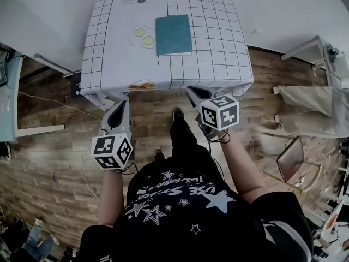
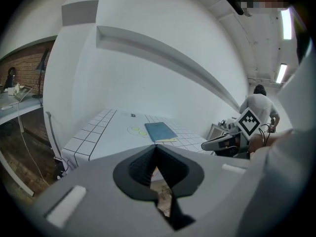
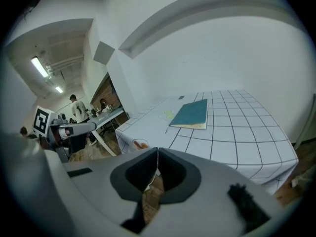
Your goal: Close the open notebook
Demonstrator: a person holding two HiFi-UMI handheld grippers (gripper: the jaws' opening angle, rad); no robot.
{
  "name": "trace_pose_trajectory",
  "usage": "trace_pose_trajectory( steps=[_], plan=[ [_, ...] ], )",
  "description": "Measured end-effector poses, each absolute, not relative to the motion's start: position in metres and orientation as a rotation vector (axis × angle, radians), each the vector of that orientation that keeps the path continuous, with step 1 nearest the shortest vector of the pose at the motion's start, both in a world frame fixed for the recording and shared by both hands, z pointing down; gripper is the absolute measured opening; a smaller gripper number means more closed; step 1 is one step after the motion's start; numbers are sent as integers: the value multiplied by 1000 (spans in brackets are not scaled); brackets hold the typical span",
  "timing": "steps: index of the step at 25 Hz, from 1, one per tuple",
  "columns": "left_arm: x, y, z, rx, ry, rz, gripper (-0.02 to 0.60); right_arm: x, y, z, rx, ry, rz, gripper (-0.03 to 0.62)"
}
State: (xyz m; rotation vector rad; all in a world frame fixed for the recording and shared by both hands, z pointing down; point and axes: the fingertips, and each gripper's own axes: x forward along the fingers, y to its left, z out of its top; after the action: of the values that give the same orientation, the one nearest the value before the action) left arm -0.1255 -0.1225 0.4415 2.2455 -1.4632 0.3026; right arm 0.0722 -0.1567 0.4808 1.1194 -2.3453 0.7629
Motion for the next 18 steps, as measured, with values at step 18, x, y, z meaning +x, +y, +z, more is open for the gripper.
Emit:
trace_pose_trajectory(
  steps=[18],
  plan=[
    [-132,-4,407,2411,-1367,205,9,72,-7,437,1293,-2371,725,17]
  ],
)
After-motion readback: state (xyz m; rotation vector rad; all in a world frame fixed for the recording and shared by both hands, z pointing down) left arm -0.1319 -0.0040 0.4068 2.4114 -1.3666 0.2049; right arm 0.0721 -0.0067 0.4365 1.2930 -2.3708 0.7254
